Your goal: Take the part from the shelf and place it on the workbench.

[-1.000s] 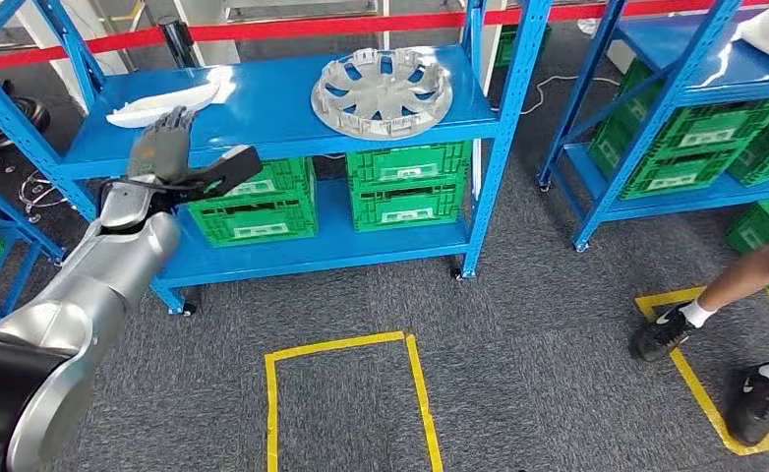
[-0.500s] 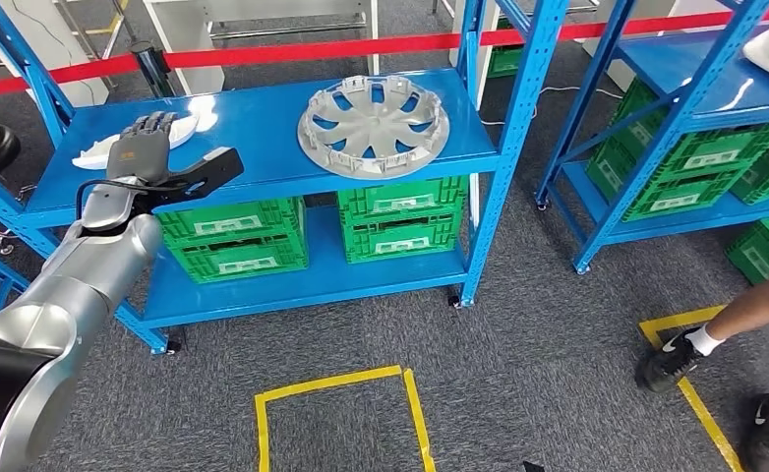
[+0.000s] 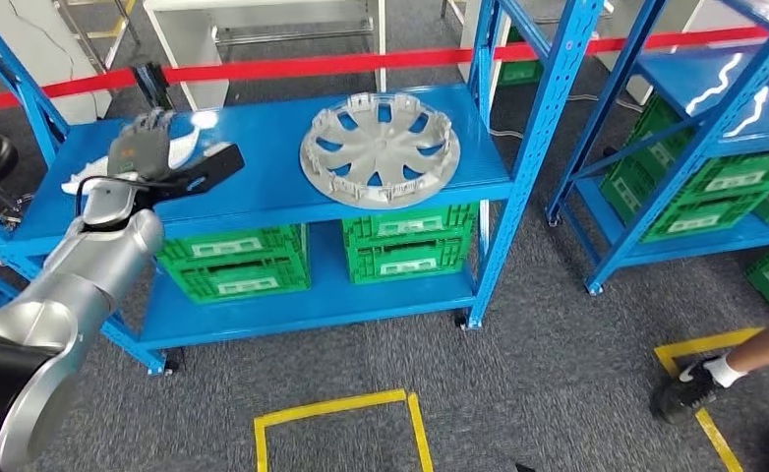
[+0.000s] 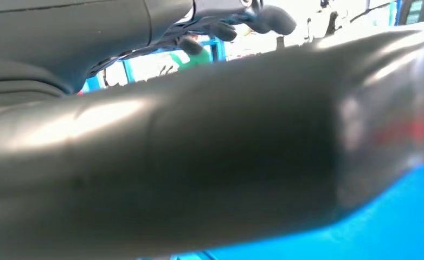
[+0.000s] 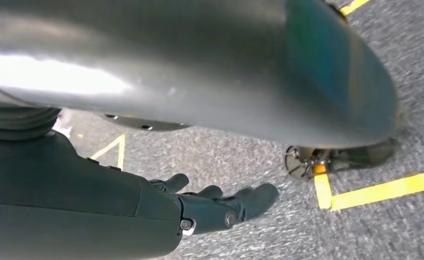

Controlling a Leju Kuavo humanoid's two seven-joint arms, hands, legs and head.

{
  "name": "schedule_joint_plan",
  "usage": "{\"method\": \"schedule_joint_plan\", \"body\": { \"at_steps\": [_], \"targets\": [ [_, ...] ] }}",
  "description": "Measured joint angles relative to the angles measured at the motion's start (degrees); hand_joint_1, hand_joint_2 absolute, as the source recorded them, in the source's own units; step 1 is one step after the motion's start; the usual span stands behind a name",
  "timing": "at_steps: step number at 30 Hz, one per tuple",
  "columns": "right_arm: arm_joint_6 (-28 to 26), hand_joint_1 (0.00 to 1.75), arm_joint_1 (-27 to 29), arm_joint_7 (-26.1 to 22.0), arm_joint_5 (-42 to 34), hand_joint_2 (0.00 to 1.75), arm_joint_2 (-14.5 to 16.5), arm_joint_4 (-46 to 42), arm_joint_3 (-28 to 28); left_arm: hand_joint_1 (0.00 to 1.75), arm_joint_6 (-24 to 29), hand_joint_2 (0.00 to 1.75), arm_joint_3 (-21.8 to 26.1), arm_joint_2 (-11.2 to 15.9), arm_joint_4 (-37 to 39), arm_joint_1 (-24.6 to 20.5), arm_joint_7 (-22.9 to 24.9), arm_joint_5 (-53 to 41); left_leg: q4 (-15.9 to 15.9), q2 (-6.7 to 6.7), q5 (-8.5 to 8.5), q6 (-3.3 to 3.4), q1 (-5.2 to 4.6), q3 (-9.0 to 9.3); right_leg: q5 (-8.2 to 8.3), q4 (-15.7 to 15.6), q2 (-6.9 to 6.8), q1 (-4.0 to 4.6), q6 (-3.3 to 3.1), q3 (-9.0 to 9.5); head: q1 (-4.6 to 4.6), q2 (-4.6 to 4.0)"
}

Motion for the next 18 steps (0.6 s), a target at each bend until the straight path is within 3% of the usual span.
{"method": "schedule_joint_plan", "body": {
  "at_steps": [2,3,6,7,8,11,12,13,16,18],
  "targets": [
    [0.01,0.00,-0.07,-0.04,0.00,0.00,0.06,-0.01,0.02,0.00,-0.36,0.00,0.00,0.32,0.01,-0.04,0.57,-0.02,2.34,0.14,0.19,-0.62,0.01,-0.76,-0.30,-0.31,0.07,-0.21,-0.87,1.25,-0.14,0.00],
    [0.02,0.00,-0.13,-0.06,-0.01,0.00,0.07,-0.01,0.02,0.00,-0.58,0.00,0.00,0.59,0.05,-0.07,0.86,-0.02,4.85,0.26,-0.25,-0.90,0.09,-2.07,-0.62,-0.42,0.15,-0.33,-1.20,1.88,-0.26,0.00],
    [0.08,0.00,-0.16,-0.04,-0.03,0.00,0.03,-0.01,0.07,0.00,-1.19,0.00,0.00,1.54,0.37,0.28,1.52,0.08,14.26,0.48,-4.33,-1.66,0.34,-8.49,-1.90,-0.49,0.50,-0.40,-1.51,3.27,-0.49,0.00],
    [0.09,0.00,-0.11,-0.04,-0.04,0.00,0.03,-0.01,0.09,0.00,-1.32,0.00,0.00,1.76,0.48,0.54,1.63,0.13,15.46,0.50,-5.16,-1.74,0.36,-9.98,-2.33,-0.47,0.61,-0.38,-1.46,3.74,-0.51,0.00],
    [0.10,0.00,-0.04,-0.03,-0.04,0.00,0.03,-0.01,0.10,0.00,-1.41,0.00,0.00,1.95,0.56,0.75,1.70,0.18,14.75,0.52,-4.61,-1.67,0.36,-10.54,-2.76,-0.46,0.67,-0.34,-1.41,4.27,-0.51,0.00],
    [0.09,0.00,-0.03,-0.04,-0.04,0.00,0.07,-0.01,0.13,0.00,-1.50,0.00,0.00,2.44,0.62,0.86,1.84,0.22,3.98,0.56,3.14,-0.61,0.09,-7.57,-4.05,-0.42,0.69,-0.14,-1.09,5.99,-0.47,0.00],
    [0.09,0.00,-0.11,-0.04,-0.05,0.00,0.08,-0.01,0.14,0.00,-1.56,0.00,0.00,2.57,0.65,0.82,2.01,0.26,0.99,0.59,4.50,-0.28,-0.11,-6.58,-4.39,-0.44,0.71,-0.10,-0.87,6.31,-0.47,0.00],
    [0.09,0.00,-0.20,-0.01,-0.07,0.00,0.09,-0.01,0.15,0.00,-1.62,0.00,0.00,2.71,0.67,0.79,2.26,0.33,-0.67,0.61,4.96,0.07,-0.32,-5.99,-4.66,-0.57,0.70,-0.10,-0.56,6.47,-0.48,0.00],
    [0.10,0.00,-0.20,0.09,-0.12,0.00,0.10,-0.01,0.17,0.00,-1.72,0.00,0.03,3.09,0.75,0.79,2.90,0.63,-1.73,0.57,5.13,1.17,-0.31,-4.88,-4.66,0.21,0.69,-0.02,0.37,6.70,-0.51,0.00],
    [0.10,0.00,-0.20,0.07,-0.13,0.00,0.07,-0.01,0.17,0.00,-1.71,0.00,0.06,3.26,0.81,0.77,2.97,0.74,-1.95,0.58,5.34,1.73,0.04,-3.83,-6.06,3.06,0.56,0.01,0.84,5.61,-0.25,0.00]
  ]
}}
